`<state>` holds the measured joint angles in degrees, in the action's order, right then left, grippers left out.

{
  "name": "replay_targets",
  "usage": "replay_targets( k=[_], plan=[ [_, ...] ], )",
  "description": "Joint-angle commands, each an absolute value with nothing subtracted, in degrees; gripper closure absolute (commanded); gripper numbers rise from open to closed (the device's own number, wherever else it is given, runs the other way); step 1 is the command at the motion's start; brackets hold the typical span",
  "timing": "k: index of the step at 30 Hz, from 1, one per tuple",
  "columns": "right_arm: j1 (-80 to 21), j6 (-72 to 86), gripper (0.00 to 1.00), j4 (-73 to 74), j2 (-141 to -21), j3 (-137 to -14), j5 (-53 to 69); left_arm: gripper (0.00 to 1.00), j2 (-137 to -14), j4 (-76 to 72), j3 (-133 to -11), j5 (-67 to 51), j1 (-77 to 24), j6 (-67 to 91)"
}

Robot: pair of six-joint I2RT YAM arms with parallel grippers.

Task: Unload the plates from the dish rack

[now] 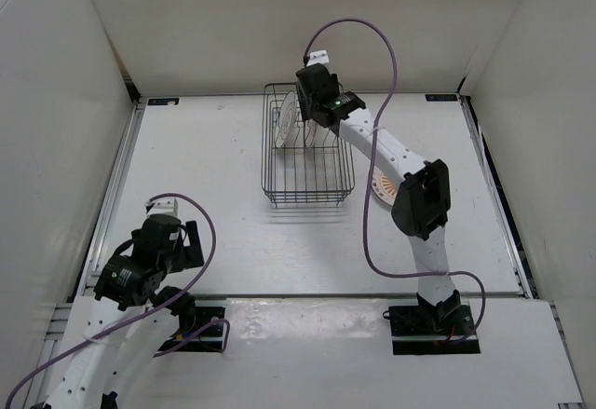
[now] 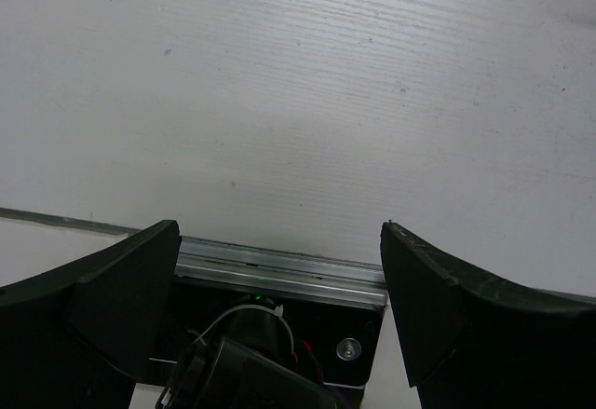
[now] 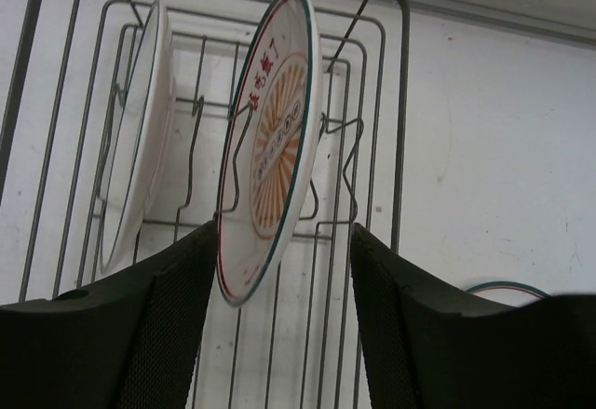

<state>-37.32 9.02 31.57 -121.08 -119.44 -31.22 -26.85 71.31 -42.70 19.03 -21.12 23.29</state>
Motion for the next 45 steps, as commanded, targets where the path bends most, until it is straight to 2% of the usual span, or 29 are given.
replay_targets(
  k=[1,7,10,12,14,15,18,23,28,31,34,35,37,38,39,40,41,42,44,45],
  plan=[
    [-37.27,9.93,0.39,29.53,-124.01,-124.10,-34.89,0.00,-27.42,70.05,-43.06,18.37,-21.27,22.50],
    [-37.88,6.69,0.51,25.40,-127.61,-125.42,-44.19,0.00,-27.16,69.79,-42.98,18.28,-21.44,22.50],
    [-38.76,5.10,0.62,22.94,-130.16,-126.73,-48.77,0.00,-27.33,69.87,-42.80,18.11,-21.36,22.50],
    [-39.55,2.90,0.74,21.97,-131.30,-127.87,-52.61,0.00,-27.42,70.05,-42.80,18.02,-21.36,22.41],
    [-39.99,1.32,0.79,21.27,-132.54,-129.64,-54.13,0.00,-27.33,69.79,-42.80,18.02,-21.36,22.41],
    [-40.51,0.45,0.86,20.66,-132.71,-129.38,-55.53,0.00,-27.33,69.87,-42.80,18.02,-21.36,22.41],
    [-42.35,-3.59,0.99,14.18,-132.19,-128.50,-59.22,0.00,-27.42,69.87,-42.80,18.02,-21.44,22.33],
    [-44.91,-14.65,1.00,4.41,-132.45,-130.69,-67.05,0.00,-27.51,69.96,-42.80,18.19,-21.36,22.33],
    [-47.20,-33.88,1.00,-15.18,-131.40,-132.62,-72.15,0.00,-27.77,70.14,-42.89,18.11,-21.44,22.50],
    [-46.94,-36.13,1.00,-19.78,-127.20,-130.53,-74.96,0.00,-28.30,69.96,-42.98,18.19,-21.44,22.67],
    [-45.80,-31.83,1.00,-18.12,-118.76,-123.09,-77.08,0.00,-28.04,70.40,-43.07,18.46,-21.36,22.85],
    [-45.70,-29.82,1.00,-15.67,-111.17,-120.87,-75.51,0.00,-28.04,70.31,-43.15,18.46,-21.36,23.03],
    [-43.60,-9.13,1.00,9.92,-103.41,-115.86,-70.86,0.00,-28.21,70.58,-43.24,18.63,-21.36,23.11],
    [-42.11,15.83,1.00,18.55,-97.79,-114.88,-63.36,0.00,-28.21,70.66,-43.16,18.72,-21.36,23.20],
    [-33.40,22.69,1.00,34.90,-95.39,-113.74,-54.32,0.00,-28.13,70.66,-43.15,18.81,-21.71,23.46],
    [-28.96,28.16,1.00,38.03,-88.40,-106.86,-42.13,0.00,-27.78,71.10,-43.07,19.59,-21.71,23.64],
    [-25.44,32.82,1.00,35.10,-86.24,-102.87,-36.18,0.00,-27.60,71.19,-43.33,19.69,-22.06,23.90],
    [-19.14,30.09,1.00,33.50,-84.57,-99.61,-30.29,0.00,-27.51,71.28,-43.33,20.12,-22.15,24.34],
    [-16.89,29.44,1.00,37.84,-81.83,-95.98,-30.32,0.00,-26.63,71.80,-43.33,20.82,-23.20,24.70],
    [-14.00,33.97,1.00,39.79,-81.48,-95.72,-29.02,0.00,-26.63,71.81,-43.16,21.09,-23.29,24.96]
  ],
)
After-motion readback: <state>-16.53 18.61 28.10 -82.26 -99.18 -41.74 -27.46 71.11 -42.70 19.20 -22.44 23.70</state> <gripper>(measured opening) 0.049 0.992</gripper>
